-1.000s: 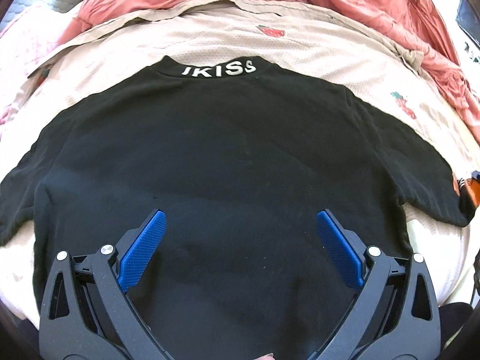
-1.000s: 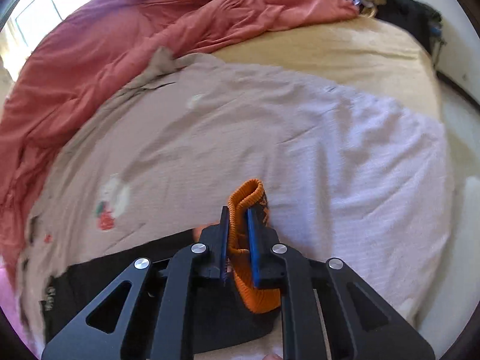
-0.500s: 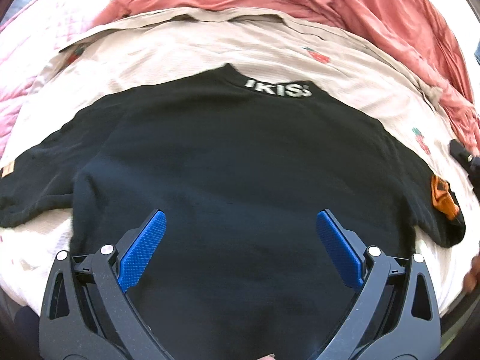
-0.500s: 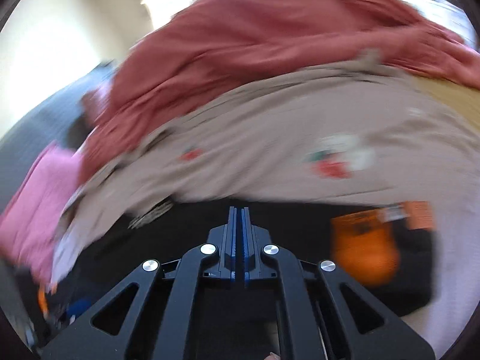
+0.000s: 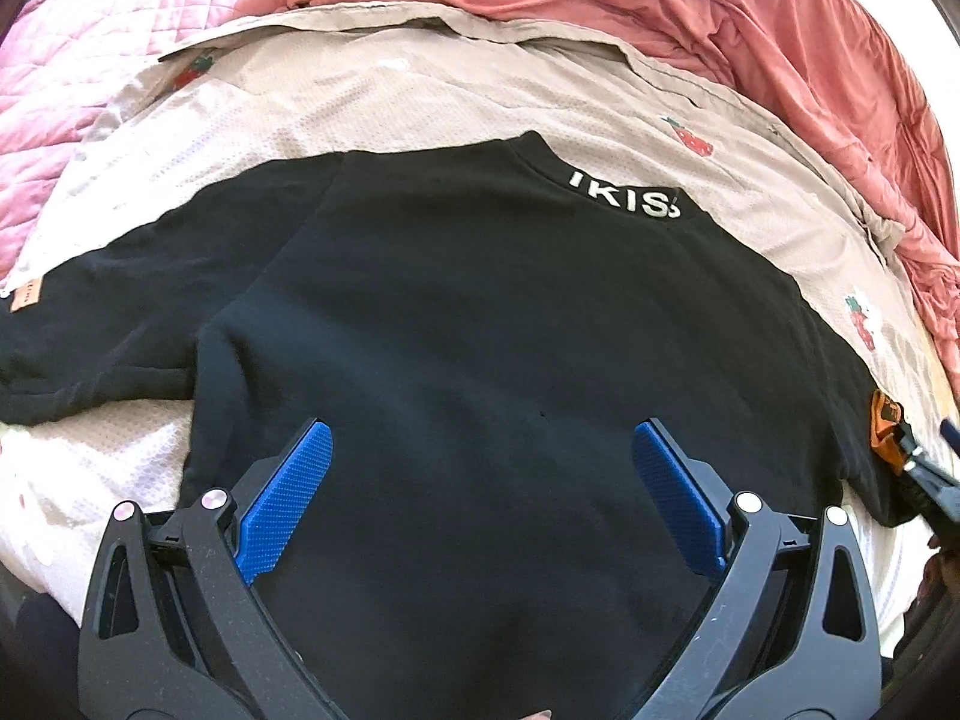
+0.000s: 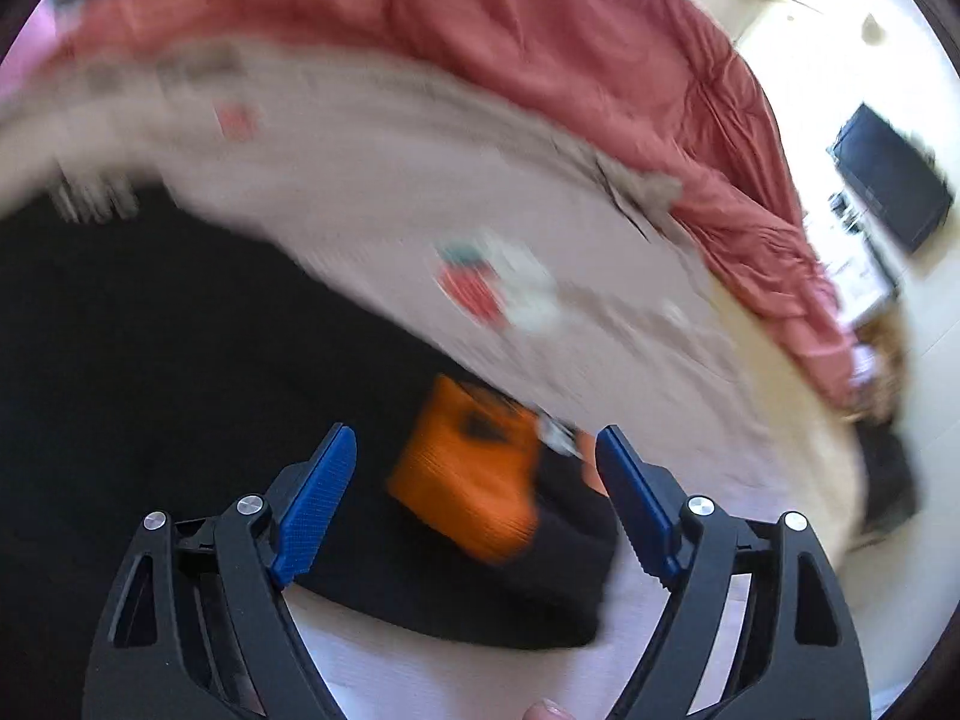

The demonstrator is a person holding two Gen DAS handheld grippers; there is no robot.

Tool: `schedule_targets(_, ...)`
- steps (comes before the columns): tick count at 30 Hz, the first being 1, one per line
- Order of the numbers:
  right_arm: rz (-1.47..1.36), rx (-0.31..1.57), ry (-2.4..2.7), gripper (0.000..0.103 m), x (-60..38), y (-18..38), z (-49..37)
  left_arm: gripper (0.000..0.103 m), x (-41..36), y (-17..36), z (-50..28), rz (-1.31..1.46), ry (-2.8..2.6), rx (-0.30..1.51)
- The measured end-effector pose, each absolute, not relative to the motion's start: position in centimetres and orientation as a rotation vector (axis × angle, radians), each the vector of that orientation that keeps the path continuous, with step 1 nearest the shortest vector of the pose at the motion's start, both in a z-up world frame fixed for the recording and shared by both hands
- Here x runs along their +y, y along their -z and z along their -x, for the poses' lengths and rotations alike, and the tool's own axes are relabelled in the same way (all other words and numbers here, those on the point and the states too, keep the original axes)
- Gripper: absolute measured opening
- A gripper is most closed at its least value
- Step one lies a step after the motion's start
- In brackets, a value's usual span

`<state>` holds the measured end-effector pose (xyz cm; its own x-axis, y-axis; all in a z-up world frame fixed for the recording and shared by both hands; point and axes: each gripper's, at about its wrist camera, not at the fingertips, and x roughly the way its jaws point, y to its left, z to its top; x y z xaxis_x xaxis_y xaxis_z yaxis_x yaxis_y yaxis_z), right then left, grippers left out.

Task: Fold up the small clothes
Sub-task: 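Carry the cuff with the right tool across the sweatshirt body and release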

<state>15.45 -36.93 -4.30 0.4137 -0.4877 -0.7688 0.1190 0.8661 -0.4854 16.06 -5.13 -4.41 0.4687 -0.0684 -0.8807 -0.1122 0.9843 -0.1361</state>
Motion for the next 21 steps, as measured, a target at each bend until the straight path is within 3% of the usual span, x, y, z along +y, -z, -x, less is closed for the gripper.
schedule_targets(2, 0.393, 1.161, 0.39, 0.075, -37.8, 6.2, -15.8, 0.094, -5.4, 4.7, -16.0, 0.172, -0.018, 1.091)
schedule_targets(4, 0.361, 1.207, 0.342, 0.045, -38.0, 7.5, -16.4, 0.094, -5.6, 5.0, -15.9, 0.163, -0.013, 1.101)
schedule_targets(7, 0.272, 1.144, 0.327, 0.024, -38.3, 6.1, -16.9, 0.094, -5.3, 5.2, -15.9, 0.166, -0.018, 1.107)
schedule_targets(12, -0.177, 0.843, -0.041, 0.022, -36.5, -0.3, -16.3, 0.094, -4.2, 4.6, -15.8, 0.181, -0.022, 1.1)
schedule_targets(15, -0.201, 0.736, -0.234, 0.022, -32.6, -1.7, -16.2, 0.094, -3.1, 4.1, -15.9, 0.215, -0.029, 1.098)
schedule_targets(21, -0.121, 0.866, -0.377, 0.023, -25.7, 2.6, -17.3, 0.094, -1.1, 3.4, -16.0, 0.32, -0.024, 1.087)
